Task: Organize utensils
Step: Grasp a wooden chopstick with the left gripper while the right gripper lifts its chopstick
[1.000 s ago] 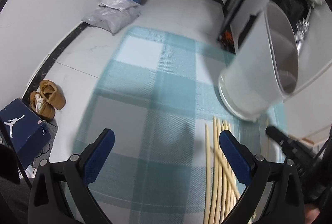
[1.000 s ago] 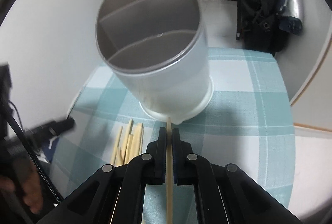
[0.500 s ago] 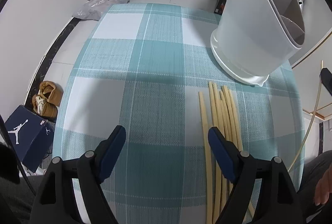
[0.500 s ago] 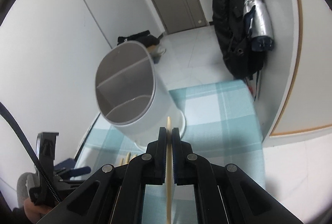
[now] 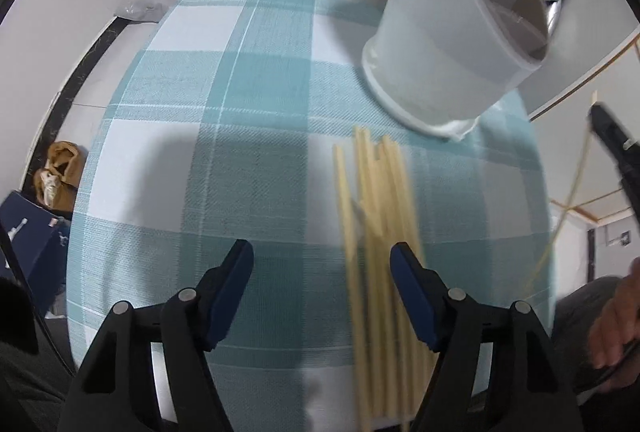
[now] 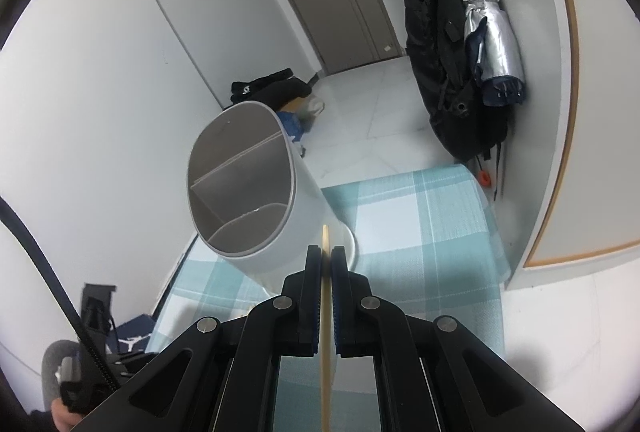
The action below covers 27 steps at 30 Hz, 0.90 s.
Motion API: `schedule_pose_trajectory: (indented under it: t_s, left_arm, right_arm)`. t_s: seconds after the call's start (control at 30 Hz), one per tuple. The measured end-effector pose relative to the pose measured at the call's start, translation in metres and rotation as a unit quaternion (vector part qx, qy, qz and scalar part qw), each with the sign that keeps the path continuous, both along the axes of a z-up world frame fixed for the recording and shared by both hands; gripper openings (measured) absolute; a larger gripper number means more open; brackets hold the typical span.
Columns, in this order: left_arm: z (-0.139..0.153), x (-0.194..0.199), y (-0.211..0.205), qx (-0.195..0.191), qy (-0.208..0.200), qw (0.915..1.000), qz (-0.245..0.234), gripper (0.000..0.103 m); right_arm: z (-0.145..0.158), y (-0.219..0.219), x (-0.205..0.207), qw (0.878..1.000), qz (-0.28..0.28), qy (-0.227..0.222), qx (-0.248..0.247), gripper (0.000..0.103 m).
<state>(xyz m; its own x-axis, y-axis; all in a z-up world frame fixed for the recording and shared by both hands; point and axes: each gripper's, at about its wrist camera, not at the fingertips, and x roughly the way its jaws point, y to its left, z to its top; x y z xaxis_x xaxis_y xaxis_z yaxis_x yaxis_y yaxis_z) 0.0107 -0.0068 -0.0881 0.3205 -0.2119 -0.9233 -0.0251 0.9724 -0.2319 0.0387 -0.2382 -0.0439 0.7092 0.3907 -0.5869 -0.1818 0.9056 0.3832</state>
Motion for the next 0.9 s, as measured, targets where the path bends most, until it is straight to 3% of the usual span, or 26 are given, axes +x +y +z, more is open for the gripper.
schedule_pose_trajectory:
  t_s: [0.13, 0.23, 0.3, 0.57, 0.9]
  left_arm:
    - [0.007, 0.002, -0.011, -0.018, -0.006, 0.9998, -0.010, 0.065]
    - [0.002, 0.008, -0.020, -0.011, 0.008, 0.9997, -0.019, 0.048]
    - [-0.002, 0.008, -0.026, -0.003, 0.014, 0.9997, -0.021, 0.044]
    - [-0.007, 0.026, -0.027, 0.004, 0.026, 0.9996, 0.009, 0.008]
    - [-0.003, 0.037, -0.025, 0.006, 0.018, 0.9991, 0.037, 0.002]
  right_arm:
    - [0.002, -0.002, -0.002, 1.000, -0.003, 0.002, 0.007, 0.004]
    - [0.005, -0.003, -0.004, 1.000, -0.003, -0.003, 0.008, 0.004]
    - [0.006, -0.003, -0.006, 1.000, -0.002, -0.005, 0.008, 0.004]
    - [0.009, -0.006, -0.010, 1.000, -0.005, -0.008, 0.017, 0.004]
    - [0.011, -0.011, -0.012, 1.000, -0.010, -0.011, 0.023, 0.004]
